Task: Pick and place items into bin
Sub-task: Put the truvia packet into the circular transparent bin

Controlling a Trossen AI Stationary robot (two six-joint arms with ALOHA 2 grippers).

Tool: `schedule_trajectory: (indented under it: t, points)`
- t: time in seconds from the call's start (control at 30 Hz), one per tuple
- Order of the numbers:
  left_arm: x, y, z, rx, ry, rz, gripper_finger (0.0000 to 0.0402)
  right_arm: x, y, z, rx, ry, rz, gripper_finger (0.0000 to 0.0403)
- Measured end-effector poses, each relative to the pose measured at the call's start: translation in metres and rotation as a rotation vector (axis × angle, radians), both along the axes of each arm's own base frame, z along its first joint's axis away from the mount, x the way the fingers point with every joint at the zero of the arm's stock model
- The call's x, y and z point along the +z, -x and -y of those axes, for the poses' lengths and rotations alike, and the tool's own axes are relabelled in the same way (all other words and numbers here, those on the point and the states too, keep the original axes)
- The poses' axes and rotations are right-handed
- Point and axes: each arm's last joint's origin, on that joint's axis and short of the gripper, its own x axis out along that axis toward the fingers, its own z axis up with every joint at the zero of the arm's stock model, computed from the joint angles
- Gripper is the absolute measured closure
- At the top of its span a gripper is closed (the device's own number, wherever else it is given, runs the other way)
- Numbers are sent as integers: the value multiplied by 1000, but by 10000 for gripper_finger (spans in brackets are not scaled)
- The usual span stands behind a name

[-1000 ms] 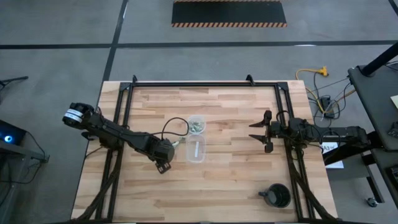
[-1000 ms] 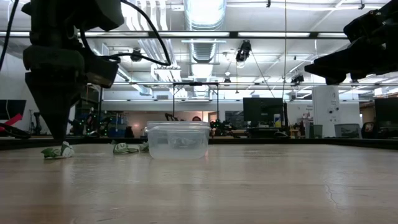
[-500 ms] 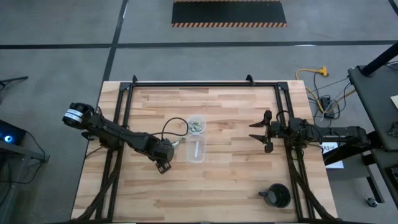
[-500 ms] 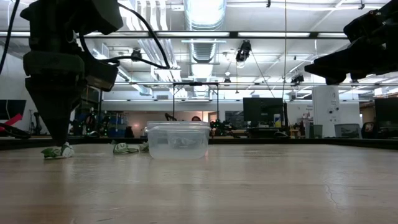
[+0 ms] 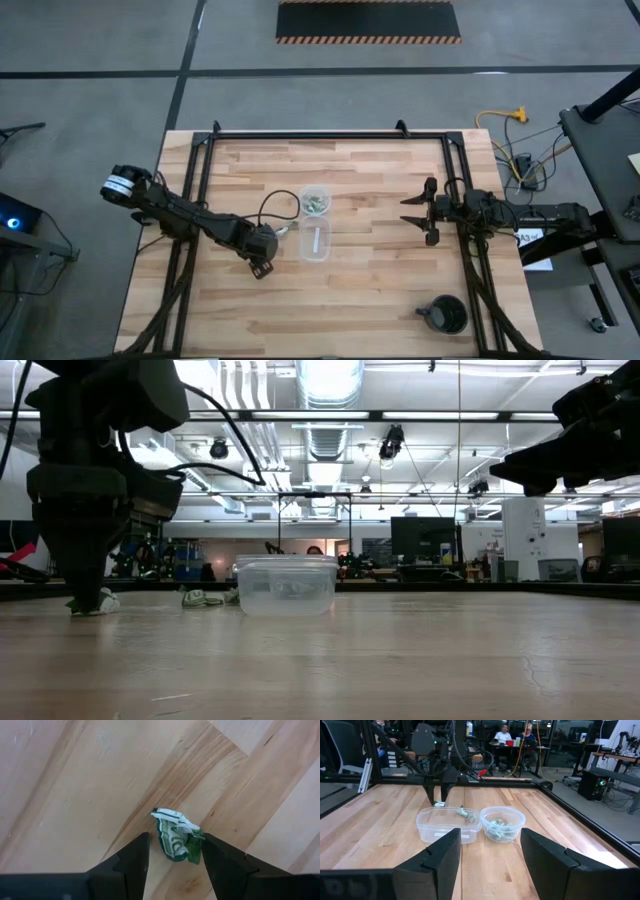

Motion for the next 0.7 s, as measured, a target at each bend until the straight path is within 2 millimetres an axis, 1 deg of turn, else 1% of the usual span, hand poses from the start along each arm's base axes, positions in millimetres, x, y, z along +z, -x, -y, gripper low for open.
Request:
schedule_trajectory:
  t: [0.2,0.3,0.4,0.5,0.57,0.6,0.63,0.7]
  points:
    - [0,0,0,1,-4,1,238,0,0,0,0,0,0,207]
    - [-1,1,0,1,-7,-1,251,0,0,0,0,0,0,207]
    - [-2,2,-1,1,-9,-5,285,0,0,0,0,0,0,206]
    - [-2,2,-1,-17,-10,-4,335,0,0,0,0,0,0,207]
    - [-2,0,0,-59,2,11,374,0,0,0,0,0,0,206]
    - [-1,-1,1,-85,8,24,386,0,0,0,0,0,0,207]
    - [-1,-2,2,-111,10,43,392,0,0,0,0,0,0,207]
    - [1,-7,3,-177,4,94,390,0,0,0,0,0,0,207]
